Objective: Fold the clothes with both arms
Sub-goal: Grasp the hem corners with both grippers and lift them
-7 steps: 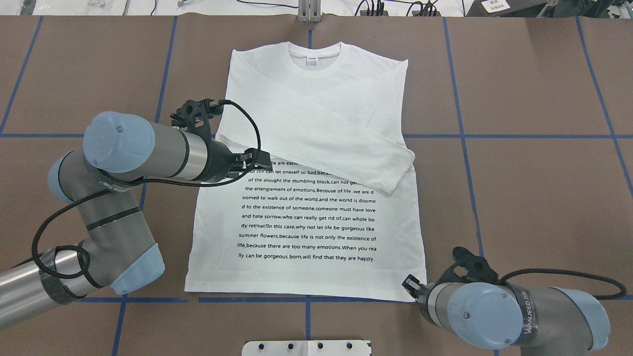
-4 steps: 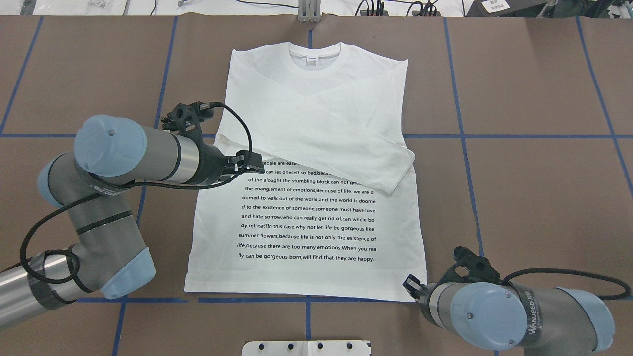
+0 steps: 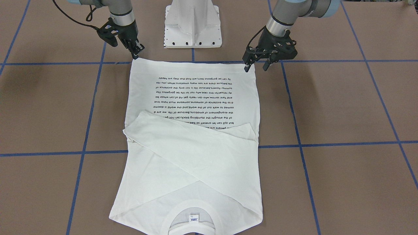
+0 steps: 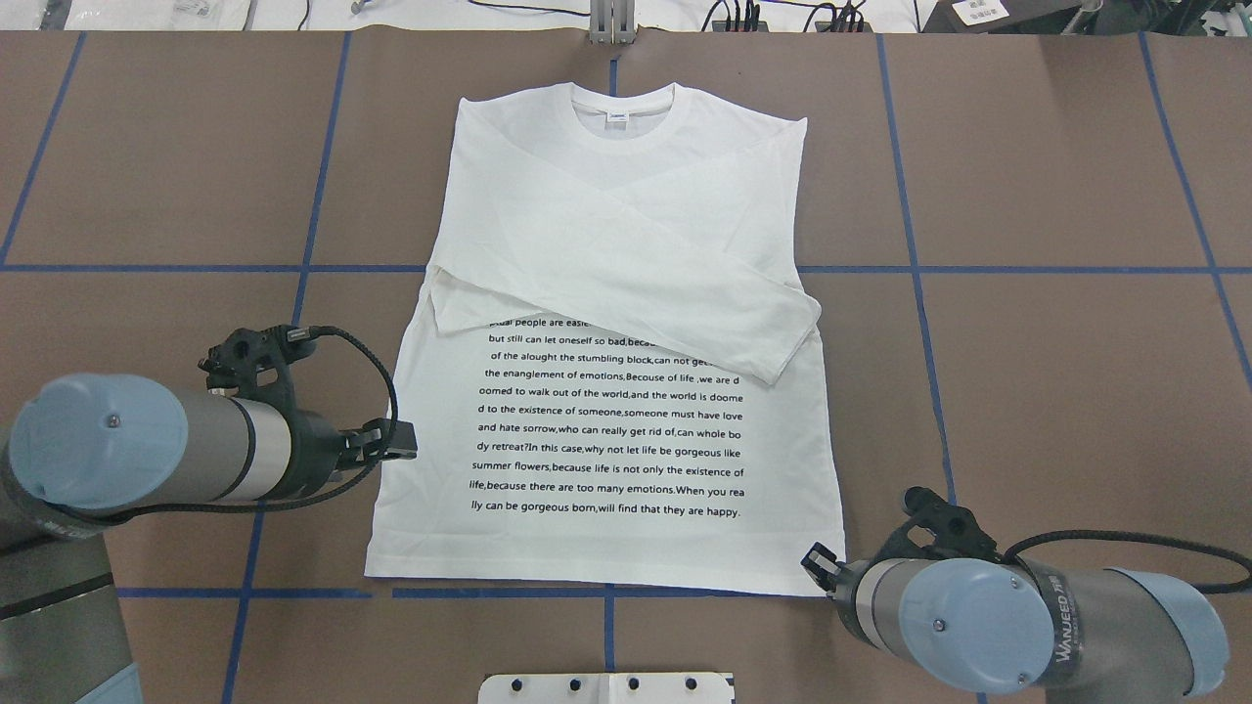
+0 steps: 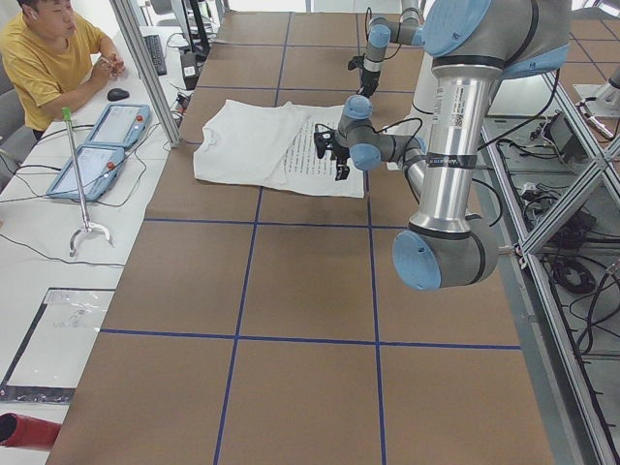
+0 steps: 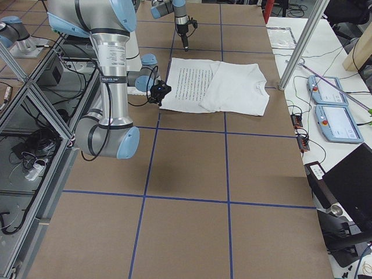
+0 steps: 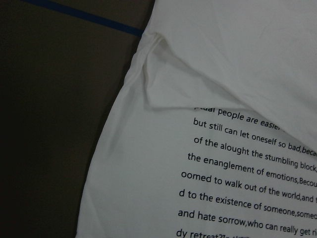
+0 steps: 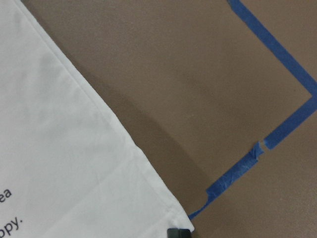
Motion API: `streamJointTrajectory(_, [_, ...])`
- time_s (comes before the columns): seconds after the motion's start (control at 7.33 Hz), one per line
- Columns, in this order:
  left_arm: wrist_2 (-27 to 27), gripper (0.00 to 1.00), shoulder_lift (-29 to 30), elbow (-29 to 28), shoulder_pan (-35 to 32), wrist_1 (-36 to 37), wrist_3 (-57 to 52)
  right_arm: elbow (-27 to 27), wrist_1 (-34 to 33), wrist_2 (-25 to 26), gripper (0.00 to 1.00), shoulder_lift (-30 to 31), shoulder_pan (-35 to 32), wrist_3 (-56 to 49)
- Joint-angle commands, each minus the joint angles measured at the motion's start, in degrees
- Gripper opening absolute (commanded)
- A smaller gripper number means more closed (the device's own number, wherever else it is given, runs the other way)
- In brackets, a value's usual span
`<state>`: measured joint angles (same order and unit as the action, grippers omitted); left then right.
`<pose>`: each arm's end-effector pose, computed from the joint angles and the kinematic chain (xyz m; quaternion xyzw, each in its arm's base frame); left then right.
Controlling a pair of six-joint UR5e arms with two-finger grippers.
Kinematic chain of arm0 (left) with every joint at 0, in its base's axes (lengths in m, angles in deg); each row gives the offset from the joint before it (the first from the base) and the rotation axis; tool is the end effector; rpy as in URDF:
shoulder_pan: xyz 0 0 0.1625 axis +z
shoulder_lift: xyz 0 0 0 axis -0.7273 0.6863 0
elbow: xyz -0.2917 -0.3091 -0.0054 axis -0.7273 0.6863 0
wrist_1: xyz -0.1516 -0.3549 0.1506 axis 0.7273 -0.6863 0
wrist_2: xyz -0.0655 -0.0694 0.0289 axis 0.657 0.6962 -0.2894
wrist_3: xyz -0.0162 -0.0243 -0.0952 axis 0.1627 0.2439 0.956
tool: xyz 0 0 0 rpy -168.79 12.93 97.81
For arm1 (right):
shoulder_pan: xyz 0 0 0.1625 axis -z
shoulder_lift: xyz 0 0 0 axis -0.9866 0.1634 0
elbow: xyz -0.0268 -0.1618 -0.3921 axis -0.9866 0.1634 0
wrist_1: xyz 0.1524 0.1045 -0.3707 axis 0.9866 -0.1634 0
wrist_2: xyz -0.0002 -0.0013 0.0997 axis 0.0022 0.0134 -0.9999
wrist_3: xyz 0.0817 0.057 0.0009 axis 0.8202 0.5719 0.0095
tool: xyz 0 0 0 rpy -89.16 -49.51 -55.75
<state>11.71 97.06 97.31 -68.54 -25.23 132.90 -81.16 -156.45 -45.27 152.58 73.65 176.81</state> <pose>0.4177 -0.2948 0.3205 0.0126 0.4761 -0.1486 0.8667 -0.4667 -0.1919 0.3518 -0.0906 -0.3544 0.3476 0.8634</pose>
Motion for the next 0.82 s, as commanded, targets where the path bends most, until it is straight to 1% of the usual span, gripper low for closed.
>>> streamJointTrajectory(0.0, [-4.4, 0.87, -3.0, 0.4, 6.5, 0.2, 7.4, 0.0, -0.1, 0.0, 0.00, 0.2, 0.1, 0.1])
streamJointTrajectory(0.14, [-4.6, 0.86, -3.1, -0.1, 8.3, 0.2, 9.3, 0.0, -0.1, 0.0, 0.00, 0.2, 0.2, 0.0])
streamJointTrajectory(0.27, [-4.6, 0.82, -3.0, -0.8, 9.8, 0.2, 10.5, 0.0, -0.1, 0.0, 0.00, 0.2, 0.1, 0.0])
streamJointTrajectory(0.41, [-4.7, 0.78, -2.8, -1.6, 9.8, 0.2, 10.5, 0.0, -0.1, 0.0, 0.00, 0.4, 0.1, 0.0])
streamJointTrajectory(0.68, [-4.8, 0.66, -2.5, -2.9, 9.9, 0.2, 10.5, 0.0, -0.1, 0.0, 0.00, 0.4, 0.2, 0.0])
